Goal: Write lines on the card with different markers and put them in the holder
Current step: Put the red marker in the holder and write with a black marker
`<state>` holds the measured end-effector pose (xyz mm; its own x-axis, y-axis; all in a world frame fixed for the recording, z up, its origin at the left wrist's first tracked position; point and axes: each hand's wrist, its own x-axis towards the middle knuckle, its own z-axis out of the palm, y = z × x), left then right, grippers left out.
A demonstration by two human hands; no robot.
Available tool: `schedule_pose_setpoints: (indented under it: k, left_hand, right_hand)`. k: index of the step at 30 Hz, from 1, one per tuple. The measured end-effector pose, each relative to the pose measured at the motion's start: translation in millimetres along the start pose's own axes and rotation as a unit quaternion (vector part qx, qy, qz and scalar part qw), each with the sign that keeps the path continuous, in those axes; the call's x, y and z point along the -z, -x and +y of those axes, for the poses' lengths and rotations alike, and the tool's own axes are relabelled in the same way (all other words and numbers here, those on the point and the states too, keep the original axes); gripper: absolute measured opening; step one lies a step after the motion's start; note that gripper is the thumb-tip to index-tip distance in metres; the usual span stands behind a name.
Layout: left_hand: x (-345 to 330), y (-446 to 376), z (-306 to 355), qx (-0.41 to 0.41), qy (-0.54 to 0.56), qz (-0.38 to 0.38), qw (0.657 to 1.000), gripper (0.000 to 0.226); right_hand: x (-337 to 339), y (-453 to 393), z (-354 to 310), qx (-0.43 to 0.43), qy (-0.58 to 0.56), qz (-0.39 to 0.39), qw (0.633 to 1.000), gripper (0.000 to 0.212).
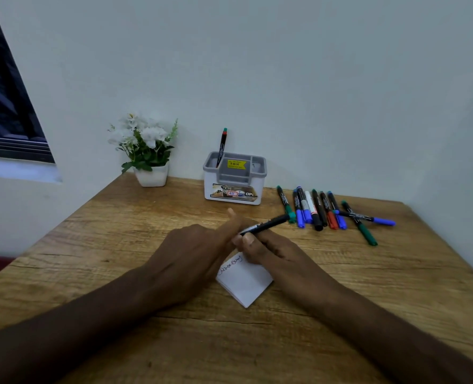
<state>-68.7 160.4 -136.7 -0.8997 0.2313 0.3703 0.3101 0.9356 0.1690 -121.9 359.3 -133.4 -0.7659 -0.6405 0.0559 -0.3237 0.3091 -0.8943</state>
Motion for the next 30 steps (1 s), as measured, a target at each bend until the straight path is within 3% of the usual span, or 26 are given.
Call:
schedule_pose_setpoints:
  k: [5, 9, 13, 16, 21, 30]
  left_hand:
    - [9, 0, -4, 0.015, 0.021, -0.010, 1.000, 0.053]
    - [17, 1, -20, 0.019, 0.002, -0.081, 0.997, 0.055]
    - [15, 0, -24, 0.014, 0.004, -0.119, 0.993, 0.050]
    - [11, -1, -21, 0.005, 0.004, -0.101, 0.995, 0.050]
    - [5, 1, -17, 0.001, 0.024, -0.086, 0.996, 0.051]
    - [7, 1, -18, 0.001, 0.008, -0.088, 0.996, 0.047]
  right_hand:
    - [-3, 0, 6, -0.002, -0.093, 0.067, 0.993, 0.037]
    - [0, -8, 13, -0.036, -0.273, 0.132, 0.952, 0.038]
    - [3, -8, 14, -0.057, -0.326, 0.151, 0.931, 0.030]
    - [6, -8, 14, -0.057, -0.233, 0.155, 0.958, 0.007]
    - [11, -12, 9, -0.004, 0.009, 0.172, 0.985, 0.009]
    - [10, -15, 17, 0.022, 0.093, 0.154, 0.983, 0.009]
